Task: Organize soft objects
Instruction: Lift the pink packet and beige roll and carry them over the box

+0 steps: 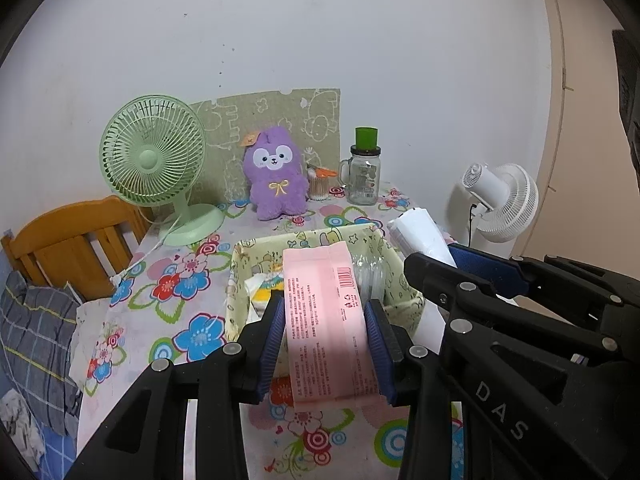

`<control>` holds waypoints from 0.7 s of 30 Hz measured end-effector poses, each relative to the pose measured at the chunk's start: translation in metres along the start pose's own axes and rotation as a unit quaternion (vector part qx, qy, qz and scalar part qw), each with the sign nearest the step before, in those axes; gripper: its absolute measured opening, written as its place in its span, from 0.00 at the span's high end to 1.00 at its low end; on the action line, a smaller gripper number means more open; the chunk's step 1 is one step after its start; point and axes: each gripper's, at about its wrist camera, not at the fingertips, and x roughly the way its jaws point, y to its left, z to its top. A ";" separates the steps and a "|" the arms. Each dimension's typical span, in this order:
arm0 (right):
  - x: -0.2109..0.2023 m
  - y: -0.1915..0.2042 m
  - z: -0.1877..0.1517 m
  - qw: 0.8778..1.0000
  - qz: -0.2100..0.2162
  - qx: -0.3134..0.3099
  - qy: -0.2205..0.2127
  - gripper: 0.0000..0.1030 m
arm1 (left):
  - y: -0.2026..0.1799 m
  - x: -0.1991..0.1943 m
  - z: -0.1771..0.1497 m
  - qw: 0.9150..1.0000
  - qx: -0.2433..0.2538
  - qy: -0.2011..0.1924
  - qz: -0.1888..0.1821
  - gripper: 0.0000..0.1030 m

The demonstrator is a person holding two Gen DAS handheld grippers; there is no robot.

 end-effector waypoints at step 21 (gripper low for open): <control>0.050 -0.010 0.032 1.000 -0.003 0.006 0.013 0.74 | 0.014 0.049 0.029 1.000 0.001 0.014 -0.002 0.60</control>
